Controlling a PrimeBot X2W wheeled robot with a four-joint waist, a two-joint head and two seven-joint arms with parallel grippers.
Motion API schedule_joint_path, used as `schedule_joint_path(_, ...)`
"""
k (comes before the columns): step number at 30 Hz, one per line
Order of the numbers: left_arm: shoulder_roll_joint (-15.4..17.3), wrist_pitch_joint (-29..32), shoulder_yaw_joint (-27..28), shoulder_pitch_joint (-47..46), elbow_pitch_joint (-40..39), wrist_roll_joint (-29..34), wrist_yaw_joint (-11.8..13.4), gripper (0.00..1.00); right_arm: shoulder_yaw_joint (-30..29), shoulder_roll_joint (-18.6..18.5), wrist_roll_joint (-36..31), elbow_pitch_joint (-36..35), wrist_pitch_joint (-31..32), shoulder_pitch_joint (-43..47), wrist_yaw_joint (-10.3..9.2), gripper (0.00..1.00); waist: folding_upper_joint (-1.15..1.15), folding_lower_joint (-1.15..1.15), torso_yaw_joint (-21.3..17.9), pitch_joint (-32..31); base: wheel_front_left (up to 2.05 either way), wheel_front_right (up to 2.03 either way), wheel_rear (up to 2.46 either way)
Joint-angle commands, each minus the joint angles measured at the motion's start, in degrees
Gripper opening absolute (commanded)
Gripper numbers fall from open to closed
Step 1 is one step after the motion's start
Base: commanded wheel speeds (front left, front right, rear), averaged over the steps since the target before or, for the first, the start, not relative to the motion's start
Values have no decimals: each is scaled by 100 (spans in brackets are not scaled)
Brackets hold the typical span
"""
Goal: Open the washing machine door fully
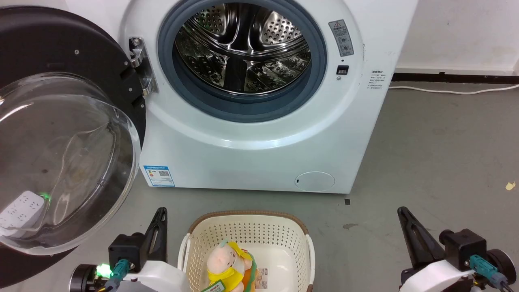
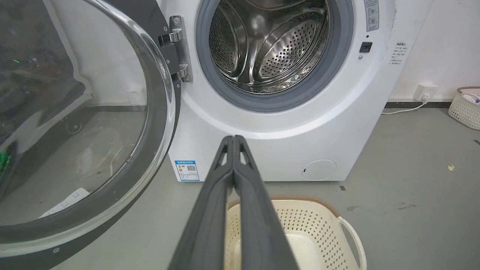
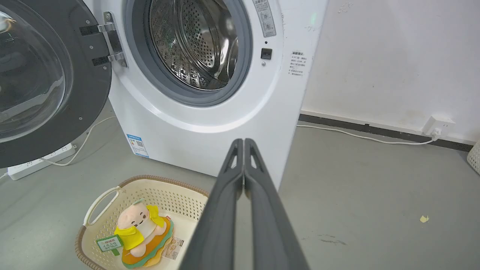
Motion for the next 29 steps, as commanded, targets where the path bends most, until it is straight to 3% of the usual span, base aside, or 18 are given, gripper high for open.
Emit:
schedule_joint_path(1, -3, 33, 25, -73, -45, 54, -27, 0, 15, 26, -34, -37, 38, -104, 4, 0, 0, 0, -1, 0, 0, 0, 0)
schedule_joint_path(29, -14, 271, 169, -93, -172, 219, -32, 0, 51, 31, -148, -60, 276, -175, 5, 0, 0, 0, -17, -7, 0, 0, 0)
